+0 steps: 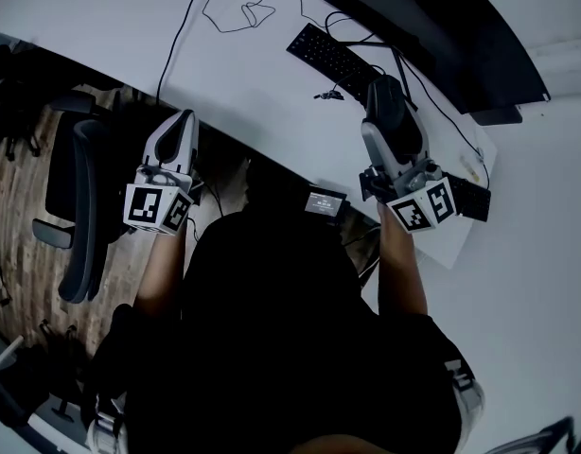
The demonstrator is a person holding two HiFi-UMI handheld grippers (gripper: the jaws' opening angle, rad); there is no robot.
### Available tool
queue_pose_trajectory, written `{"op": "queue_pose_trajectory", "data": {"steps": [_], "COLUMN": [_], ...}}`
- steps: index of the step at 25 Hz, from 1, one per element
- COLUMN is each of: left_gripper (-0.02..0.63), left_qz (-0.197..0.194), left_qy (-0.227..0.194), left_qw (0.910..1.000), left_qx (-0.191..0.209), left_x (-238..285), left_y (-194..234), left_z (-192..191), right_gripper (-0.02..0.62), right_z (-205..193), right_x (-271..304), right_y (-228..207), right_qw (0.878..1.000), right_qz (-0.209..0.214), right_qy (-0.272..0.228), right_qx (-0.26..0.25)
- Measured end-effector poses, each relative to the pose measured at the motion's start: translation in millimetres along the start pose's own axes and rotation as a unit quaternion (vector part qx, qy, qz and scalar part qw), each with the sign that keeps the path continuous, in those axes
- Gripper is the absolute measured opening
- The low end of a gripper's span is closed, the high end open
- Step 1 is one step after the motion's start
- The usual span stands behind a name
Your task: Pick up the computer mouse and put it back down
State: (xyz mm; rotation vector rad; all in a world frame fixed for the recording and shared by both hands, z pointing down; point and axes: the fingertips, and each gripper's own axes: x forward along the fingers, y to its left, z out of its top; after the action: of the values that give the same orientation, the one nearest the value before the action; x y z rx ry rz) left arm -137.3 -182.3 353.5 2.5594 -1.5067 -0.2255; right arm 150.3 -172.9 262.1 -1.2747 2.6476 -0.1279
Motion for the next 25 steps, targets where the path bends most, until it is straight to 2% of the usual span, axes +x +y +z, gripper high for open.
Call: {"op": "queue_pose_trajectory", "data": {"steps": [9, 19, 25], "left_gripper": [-0.005, -0.005, -0.005], "left_qz": [0.002, 0.014, 0.023], "left_qy": [0.011, 0.012, 0.014], "left_qw": [0.9999, 0.9994, 0.9992], "left_qx": [-0.012, -0.029, -0.029], "left_x": [11.5, 23.1, 28.8], "left_y": [12.7, 35.9, 46.8], "left_z": [-10.0, -13.7, -14.3], "right_gripper": [0.327, 0.327, 0.325], "right_z": [-10.7, -32.0, -52.5], "right_x": [41.5, 140.4, 212.8], "right_y": [-20.5, -38.7, -49.9], "right_qw": [1.0, 0.999, 0.998], "right_qz": [0.003, 0.031, 0.036], "right_qy": [0.012, 0.016, 0.035], "right_qx": [0.002, 0.011, -0.031]}}
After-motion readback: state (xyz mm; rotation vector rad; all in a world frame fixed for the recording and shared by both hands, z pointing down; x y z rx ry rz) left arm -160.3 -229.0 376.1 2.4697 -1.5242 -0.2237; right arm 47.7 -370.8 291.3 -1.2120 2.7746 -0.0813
